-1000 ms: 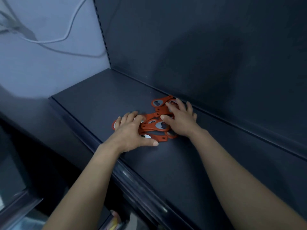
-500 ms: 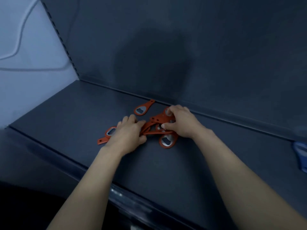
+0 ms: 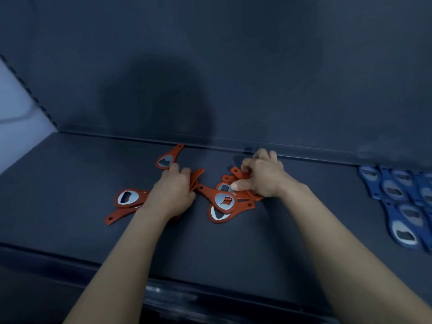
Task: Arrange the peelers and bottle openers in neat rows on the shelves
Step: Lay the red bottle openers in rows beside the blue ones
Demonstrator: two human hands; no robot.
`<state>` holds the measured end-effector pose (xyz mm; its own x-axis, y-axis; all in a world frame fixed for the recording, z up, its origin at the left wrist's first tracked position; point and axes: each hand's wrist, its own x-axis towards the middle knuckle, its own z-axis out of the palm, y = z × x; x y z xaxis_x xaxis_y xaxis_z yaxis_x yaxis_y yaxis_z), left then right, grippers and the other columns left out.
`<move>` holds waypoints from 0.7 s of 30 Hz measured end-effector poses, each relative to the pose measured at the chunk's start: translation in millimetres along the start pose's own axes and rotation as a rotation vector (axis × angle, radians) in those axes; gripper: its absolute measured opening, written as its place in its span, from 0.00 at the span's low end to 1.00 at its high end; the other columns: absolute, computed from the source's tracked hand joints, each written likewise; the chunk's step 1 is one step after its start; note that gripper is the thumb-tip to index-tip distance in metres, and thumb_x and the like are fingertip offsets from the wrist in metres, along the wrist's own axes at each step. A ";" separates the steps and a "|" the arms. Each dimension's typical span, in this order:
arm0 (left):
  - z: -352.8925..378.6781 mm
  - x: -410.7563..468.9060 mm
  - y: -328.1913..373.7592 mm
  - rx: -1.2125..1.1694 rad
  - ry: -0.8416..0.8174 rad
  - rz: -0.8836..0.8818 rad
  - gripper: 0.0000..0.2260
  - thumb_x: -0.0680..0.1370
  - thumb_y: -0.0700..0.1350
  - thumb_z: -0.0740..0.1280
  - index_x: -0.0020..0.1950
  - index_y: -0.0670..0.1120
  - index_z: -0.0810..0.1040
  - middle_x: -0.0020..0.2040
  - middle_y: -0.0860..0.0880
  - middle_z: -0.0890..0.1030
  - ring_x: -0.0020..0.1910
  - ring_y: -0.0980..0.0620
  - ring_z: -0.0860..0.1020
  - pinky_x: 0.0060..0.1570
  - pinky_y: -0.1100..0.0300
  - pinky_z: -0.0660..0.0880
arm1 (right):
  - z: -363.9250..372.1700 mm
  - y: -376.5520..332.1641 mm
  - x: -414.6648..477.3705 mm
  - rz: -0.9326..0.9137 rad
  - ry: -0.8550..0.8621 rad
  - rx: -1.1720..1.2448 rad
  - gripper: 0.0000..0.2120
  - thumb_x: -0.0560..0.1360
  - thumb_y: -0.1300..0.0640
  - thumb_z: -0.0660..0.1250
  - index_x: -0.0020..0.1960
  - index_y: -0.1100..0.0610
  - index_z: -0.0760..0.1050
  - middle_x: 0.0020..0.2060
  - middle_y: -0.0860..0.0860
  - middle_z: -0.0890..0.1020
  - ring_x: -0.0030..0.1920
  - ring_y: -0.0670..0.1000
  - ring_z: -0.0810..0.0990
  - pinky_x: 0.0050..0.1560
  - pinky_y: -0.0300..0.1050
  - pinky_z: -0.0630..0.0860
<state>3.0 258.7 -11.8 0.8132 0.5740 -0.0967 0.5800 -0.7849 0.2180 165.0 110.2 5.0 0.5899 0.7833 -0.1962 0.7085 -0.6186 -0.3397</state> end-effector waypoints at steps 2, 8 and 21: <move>0.2 1.3 -2.2 -0.033 0.026 -0.007 0.20 0.75 0.44 0.64 0.65 0.42 0.66 0.62 0.41 0.65 0.59 0.43 0.68 0.56 0.52 0.70 | 1.0 3.7 -2.7 0.009 -0.010 -0.037 0.25 0.68 0.35 0.68 0.55 0.52 0.72 0.58 0.52 0.67 0.62 0.55 0.61 0.62 0.51 0.60; -1.7 6.9 4.6 -0.170 0.075 -0.010 0.11 0.77 0.38 0.59 0.59 0.41 0.63 0.60 0.39 0.67 0.52 0.41 0.71 0.48 0.49 0.70 | 7.0 7.9 -10.7 0.052 0.019 -0.022 0.20 0.71 0.38 0.66 0.48 0.54 0.67 0.47 0.50 0.75 0.54 0.55 0.72 0.54 0.49 0.63; 0.2 8.9 65.4 -0.636 -0.021 0.260 0.02 0.80 0.45 0.58 0.48 0.50 0.68 0.34 0.52 0.71 0.28 0.57 0.68 0.26 0.64 0.66 | -2.9 34.4 -47.7 0.287 0.245 0.894 0.13 0.74 0.57 0.70 0.32 0.54 0.72 0.20 0.46 0.69 0.21 0.45 0.66 0.24 0.35 0.65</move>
<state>48.2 212.5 1.3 0.9265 0.3759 0.0182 0.2299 -0.6035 0.7635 162.3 51.4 5.4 0.8305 0.5124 -0.2183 0.0284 -0.4304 -0.9022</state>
